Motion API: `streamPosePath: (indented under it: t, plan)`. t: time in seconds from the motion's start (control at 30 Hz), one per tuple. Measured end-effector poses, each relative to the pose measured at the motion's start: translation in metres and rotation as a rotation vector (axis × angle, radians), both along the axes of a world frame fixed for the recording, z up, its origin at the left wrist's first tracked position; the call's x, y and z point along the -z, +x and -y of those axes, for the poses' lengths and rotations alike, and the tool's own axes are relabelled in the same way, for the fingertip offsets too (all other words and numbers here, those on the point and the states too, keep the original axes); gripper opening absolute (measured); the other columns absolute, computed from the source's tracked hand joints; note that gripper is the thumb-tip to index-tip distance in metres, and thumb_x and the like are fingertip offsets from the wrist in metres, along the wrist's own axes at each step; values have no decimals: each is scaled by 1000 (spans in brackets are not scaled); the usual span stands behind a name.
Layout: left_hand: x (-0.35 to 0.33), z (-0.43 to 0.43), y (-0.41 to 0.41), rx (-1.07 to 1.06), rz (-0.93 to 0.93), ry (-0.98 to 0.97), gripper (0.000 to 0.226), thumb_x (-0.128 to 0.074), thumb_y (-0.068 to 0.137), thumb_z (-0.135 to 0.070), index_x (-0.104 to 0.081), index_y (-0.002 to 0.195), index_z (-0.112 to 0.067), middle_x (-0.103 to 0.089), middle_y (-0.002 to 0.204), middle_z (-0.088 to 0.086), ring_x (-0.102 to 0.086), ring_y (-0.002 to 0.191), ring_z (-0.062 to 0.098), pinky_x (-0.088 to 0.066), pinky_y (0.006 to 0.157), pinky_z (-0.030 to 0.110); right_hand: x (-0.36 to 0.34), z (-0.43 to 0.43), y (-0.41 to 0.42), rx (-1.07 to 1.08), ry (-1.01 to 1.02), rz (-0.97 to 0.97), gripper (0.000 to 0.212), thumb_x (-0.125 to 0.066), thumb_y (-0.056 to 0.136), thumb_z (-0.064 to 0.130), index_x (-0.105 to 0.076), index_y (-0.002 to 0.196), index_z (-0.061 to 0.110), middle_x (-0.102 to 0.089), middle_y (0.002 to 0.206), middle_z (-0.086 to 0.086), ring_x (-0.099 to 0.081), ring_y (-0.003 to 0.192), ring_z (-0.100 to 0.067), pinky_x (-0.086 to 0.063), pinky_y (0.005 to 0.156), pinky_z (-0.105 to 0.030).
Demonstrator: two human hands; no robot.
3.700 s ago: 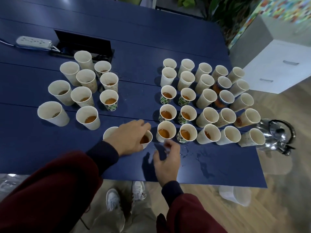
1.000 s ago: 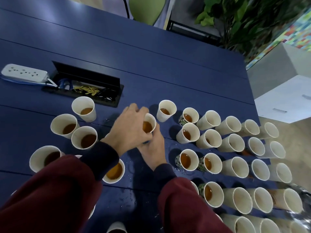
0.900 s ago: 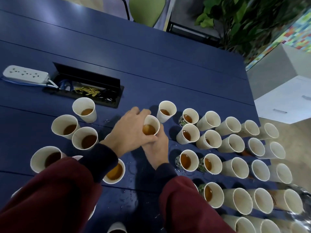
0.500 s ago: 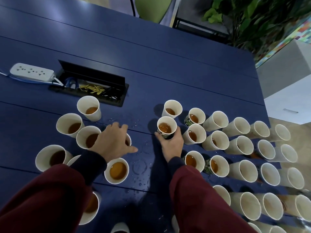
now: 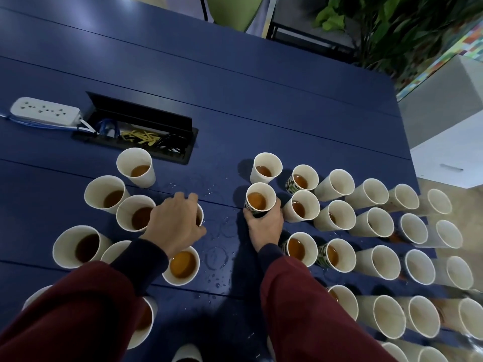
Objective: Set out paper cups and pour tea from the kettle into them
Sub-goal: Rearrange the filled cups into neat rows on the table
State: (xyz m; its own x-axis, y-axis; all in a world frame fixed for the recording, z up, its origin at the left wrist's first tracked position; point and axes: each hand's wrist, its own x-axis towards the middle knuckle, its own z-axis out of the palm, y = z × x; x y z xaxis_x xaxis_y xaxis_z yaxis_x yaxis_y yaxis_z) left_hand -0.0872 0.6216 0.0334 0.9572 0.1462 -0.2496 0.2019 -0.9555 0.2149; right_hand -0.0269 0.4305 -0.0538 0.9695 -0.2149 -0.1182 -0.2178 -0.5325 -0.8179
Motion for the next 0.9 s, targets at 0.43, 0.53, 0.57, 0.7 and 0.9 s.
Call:
streamPosePath:
  t: [0.43,0.53,0.57,0.7,0.9]
  plan:
    - [-45,32,6,63,112,-70,50,-67,82,-50,-48,119,-22,-56,112,1,-57,101,22,-44,72,33,-43,-14,-73,-258,19,32,71,-79,75,14,-45,138,13,-43,135,-2,-46,128,-16,-31,101,-11]
    - [-52,46,-5,132,118,-86,47,-64,82,-52,-48,115,-23,-56,109,-2,-57,99,20,-40,71,31,-53,-14,-90,-389,64,90,67,-83,74,27,-49,132,23,-50,127,7,-52,120,-7,-44,98,-18]
    - [-53,50,-9,159,109,-89,47,-63,81,-54,-48,115,-24,-56,108,-3,-57,98,18,-39,71,30,-57,-15,-94,-394,97,101,64,-85,74,27,-50,128,28,-52,124,9,-55,116,-6,-47,94,-18]
    - [-52,52,-20,203,54,-160,63,-66,77,-66,-43,123,-30,-55,114,-7,-55,101,14,-39,75,31,-56,-9,-96,-323,164,125,53,-83,76,25,-53,118,38,-63,115,10,-62,106,-8,-53,87,-27]
    - [-40,36,-21,5,-60,-438,93,-59,81,-73,-26,152,-24,-41,152,2,-48,134,23,-45,105,44,-30,3,-93,-81,136,117,47,-88,71,20,-61,111,20,-68,104,4,-64,97,-14,-53,85,-36]
